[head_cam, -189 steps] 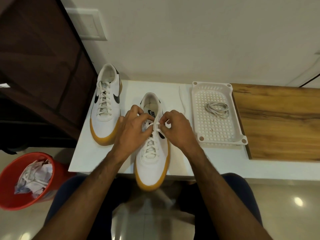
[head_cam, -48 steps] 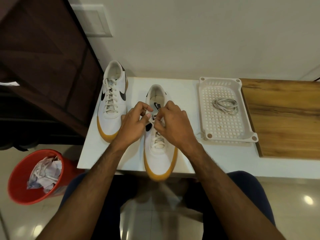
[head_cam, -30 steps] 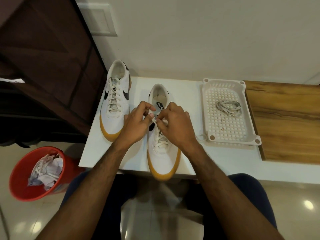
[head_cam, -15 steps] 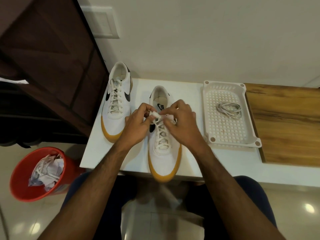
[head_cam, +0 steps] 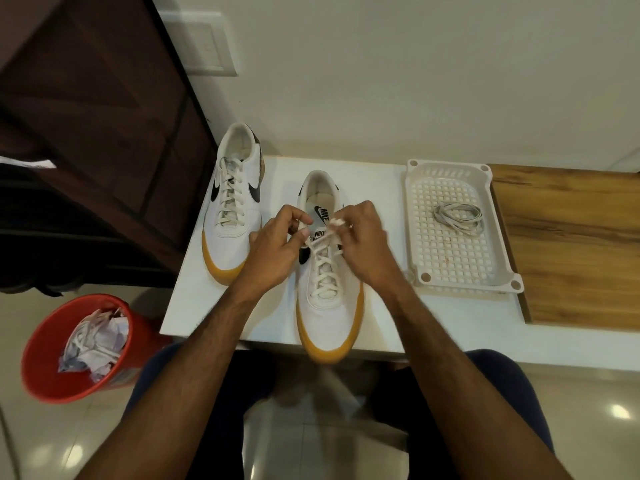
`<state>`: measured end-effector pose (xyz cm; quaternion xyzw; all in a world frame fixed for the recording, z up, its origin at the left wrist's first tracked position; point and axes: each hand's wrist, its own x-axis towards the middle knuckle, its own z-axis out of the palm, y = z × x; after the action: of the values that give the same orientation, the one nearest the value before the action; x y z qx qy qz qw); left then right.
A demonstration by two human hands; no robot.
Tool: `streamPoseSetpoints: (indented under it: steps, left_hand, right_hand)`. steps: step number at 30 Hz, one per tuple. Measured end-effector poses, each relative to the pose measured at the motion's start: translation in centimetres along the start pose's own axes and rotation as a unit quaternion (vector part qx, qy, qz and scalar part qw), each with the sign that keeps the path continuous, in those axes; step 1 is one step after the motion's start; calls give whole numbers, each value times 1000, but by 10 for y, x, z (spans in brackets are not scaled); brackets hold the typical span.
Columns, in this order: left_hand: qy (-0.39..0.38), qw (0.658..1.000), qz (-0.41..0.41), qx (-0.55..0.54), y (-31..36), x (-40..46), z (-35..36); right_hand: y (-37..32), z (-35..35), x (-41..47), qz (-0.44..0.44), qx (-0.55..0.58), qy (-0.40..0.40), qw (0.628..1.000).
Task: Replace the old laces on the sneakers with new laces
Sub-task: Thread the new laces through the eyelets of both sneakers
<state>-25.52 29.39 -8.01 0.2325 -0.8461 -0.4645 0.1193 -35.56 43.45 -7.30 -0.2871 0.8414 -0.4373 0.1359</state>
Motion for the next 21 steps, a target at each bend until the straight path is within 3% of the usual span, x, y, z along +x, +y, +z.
streamPoseSetpoints:
  steps: [2, 4, 6, 13, 16, 21]
  left_hand:
    - [-5, 1000, -3, -12, -1, 0, -2]
    - [-8, 1000, -3, -10, -1, 1, -2]
    - [-9, 1000, -1, -8, 0, 2, -2]
    - [-7, 1000, -4, -20, 1, 1, -1]
    - [-6, 1000, -3, -18, 0, 1, -1]
    - [-8, 1000, -2, -7, 0, 2, -1]
  right_hand:
    - [5, -25, 0, 32, 111, 16, 993]
    - [9, -46, -5, 57, 213, -21, 975]
    - [8, -57, -11, 60, 238, -55, 968]
    - [-10, -17, -10, -41, -28, 18, 999]
    - [-7, 6, -5, -68, -175, -26, 982]
    - [-5, 9, -5, -73, -194, 26, 978]
